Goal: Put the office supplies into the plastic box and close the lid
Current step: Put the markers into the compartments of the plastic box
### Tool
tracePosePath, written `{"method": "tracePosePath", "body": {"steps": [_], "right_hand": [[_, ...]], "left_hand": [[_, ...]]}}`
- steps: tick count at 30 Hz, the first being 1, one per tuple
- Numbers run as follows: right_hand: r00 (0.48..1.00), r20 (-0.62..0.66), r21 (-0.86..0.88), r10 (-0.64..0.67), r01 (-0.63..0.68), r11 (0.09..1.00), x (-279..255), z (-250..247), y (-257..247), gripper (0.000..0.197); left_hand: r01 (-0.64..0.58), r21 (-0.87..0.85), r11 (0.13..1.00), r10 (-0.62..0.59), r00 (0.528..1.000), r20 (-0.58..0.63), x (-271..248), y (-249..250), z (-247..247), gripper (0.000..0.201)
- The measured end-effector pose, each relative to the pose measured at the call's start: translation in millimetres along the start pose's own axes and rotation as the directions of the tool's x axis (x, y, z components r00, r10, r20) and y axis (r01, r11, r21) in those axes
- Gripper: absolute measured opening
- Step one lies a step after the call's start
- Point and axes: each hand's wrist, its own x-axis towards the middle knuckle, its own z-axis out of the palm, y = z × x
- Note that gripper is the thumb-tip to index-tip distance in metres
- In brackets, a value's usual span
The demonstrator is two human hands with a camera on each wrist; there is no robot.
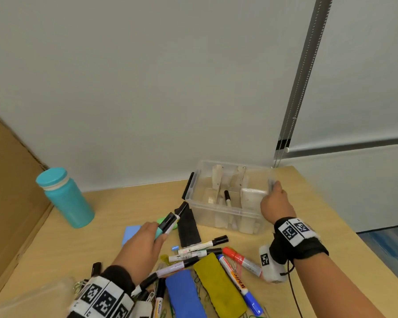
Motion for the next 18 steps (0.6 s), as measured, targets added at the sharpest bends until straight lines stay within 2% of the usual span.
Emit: {"method": "tracePosePath", "body": {"steps": [4, 9, 13, 18], "right_hand": [[0.997, 0.071, -0.048, 0.0, 0.003, 0.999, -3, 4, -7, 0.07], [0.992, 0.124, -0.161, 0.006, 0.014, 0.987, -5, 6, -13, 0.071], [0.992, 0.122, -0.196, 0.013, 0.011, 0.981, -7, 8, -14, 0.07], [0.992, 0.127, -0.194, 0.008, 0.017, 0.981, -5, 9, -12, 0.069]], "left_hand": [[-0.069, -0.042, 0.997, 0.068, 0.997, -0.028, 28, 49, -1, 0.027], [-0.063, -0.03, 0.998, 0.063, 0.998, -0.007, 73, 92, 7, 0.044], [-0.01, 0.097, 0.995, 0.001, 0.996, 0.091, 110, 107, 23, 0.054], [-0.031, 0.295, 0.955, -0.023, 0.984, 0.176, 130, 129, 33, 0.064]]}}
